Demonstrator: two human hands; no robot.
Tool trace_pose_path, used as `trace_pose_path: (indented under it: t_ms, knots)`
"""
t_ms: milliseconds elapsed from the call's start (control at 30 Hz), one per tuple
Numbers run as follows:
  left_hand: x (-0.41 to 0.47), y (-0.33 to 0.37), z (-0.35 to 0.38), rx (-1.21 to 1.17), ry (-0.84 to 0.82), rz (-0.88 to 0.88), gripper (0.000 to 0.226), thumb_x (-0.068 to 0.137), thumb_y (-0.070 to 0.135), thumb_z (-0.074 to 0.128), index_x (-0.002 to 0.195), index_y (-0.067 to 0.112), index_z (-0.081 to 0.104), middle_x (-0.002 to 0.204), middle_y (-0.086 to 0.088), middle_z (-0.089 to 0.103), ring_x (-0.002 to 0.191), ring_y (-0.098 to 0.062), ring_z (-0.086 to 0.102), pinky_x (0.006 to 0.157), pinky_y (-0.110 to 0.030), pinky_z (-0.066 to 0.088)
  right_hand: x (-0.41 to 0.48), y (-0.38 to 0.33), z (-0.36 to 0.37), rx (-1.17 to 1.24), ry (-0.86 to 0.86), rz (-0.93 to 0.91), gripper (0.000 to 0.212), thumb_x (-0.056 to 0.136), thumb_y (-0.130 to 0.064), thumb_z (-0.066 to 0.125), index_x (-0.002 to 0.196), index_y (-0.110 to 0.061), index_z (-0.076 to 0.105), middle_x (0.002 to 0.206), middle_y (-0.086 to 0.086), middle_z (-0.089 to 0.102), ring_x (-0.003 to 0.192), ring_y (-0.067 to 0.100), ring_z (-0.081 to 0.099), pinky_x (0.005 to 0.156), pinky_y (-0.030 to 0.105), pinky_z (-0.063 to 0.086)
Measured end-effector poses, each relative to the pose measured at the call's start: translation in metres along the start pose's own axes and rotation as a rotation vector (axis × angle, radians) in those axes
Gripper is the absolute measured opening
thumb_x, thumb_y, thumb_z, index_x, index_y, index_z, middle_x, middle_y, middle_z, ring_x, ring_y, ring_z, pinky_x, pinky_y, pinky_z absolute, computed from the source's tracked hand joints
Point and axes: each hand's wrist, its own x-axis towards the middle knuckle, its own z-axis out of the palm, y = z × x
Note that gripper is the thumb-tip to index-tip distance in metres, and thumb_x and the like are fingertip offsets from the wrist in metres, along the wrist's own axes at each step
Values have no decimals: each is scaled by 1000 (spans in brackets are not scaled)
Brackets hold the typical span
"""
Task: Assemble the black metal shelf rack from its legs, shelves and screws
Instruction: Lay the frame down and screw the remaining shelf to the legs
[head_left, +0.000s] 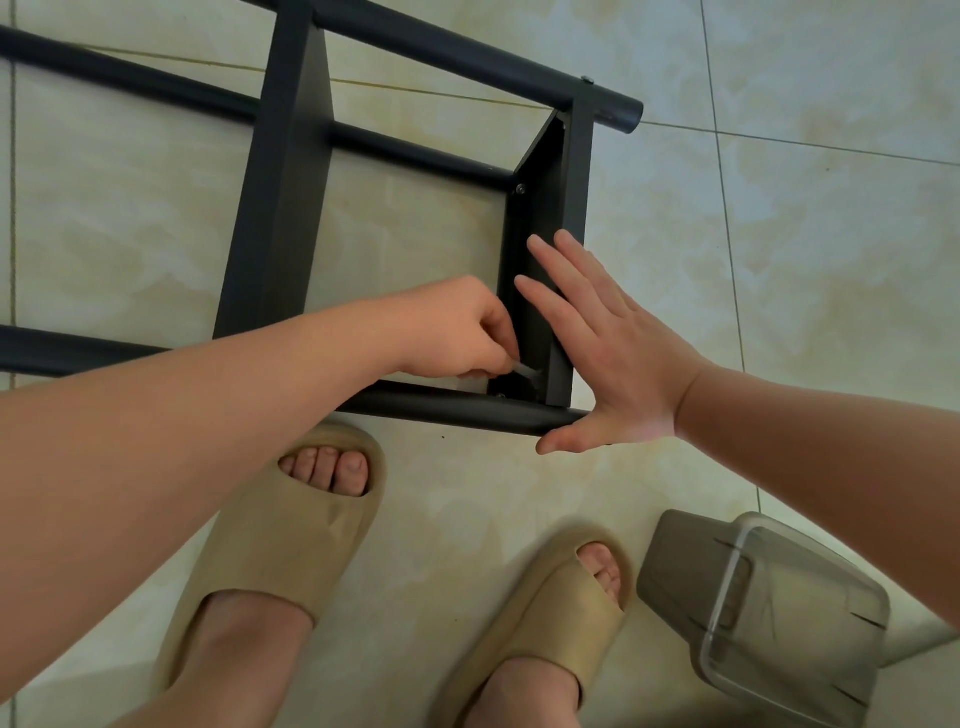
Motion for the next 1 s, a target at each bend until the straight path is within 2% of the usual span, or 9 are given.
trace_pose_path:
  t_ms: [33,100,233,300,467,733,900,1000]
  knots:
    - [0,1,2,-9,14,3,12,86,15,70,81,26,72,62,12,67,59,-6,61,67,-29,54,0,0,0,0,0,0,132,70,-96,42,158,-1,16,168,20,-3,155,35,-11,126,52,10]
    - [1,2,6,-125,0,-30,12,89,15,68,83,26,71,70,11,65,70,-7,60,69,-27,51,0,0,0,-1,2,0,133,70,-96,42,158,0,18,168,20,-2,155,35,-11,126,52,10]
    - [3,4,9,-607,-144,-196,6,96,15,64,89,16,64,85,1,73,85,-13,71,77,-30,56,0,1,0,-10,7,-3,133,69,-95,45,157,2,20,167,22,0,155,35,-11,126,48,6]
    - [4,3,9,-725,-144,-232,6,96,14,64,91,13,60,83,-4,76,83,-16,75,71,-28,59,0,1,0,-20,10,-4,133,69,-95,45,157,2,21,167,22,1,155,36,-10,126,46,5]
    - [7,-1,10,-678,-99,-226,14,94,16,68,104,14,59,86,-5,78,85,-16,76,67,-26,59,0,1,0,-22,2,3,133,69,-95,44,157,2,20,167,21,-1,155,35,-11,126,45,4]
    - [9,0,10,-748,-72,-191,9,93,16,69,98,16,61,85,-3,77,83,-16,76,64,-24,58,0,1,0,-25,8,1,133,69,-94,47,156,2,21,167,22,0,155,35,-10,126,43,3]
    - [7,-2,11,-725,-105,-216,16,92,14,70,105,13,61,85,-4,77,82,-15,76,65,-25,58,0,0,0,-18,5,0,133,69,-94,45,156,3,22,167,22,1,155,36,-9,126,47,7]
    - [8,0,10,-748,-89,-224,22,91,12,71,111,11,61,81,-5,76,76,-15,74,67,-27,60,0,-1,-1,-23,5,5,133,69,-94,46,156,2,22,167,22,1,155,35,-9,126,45,5]
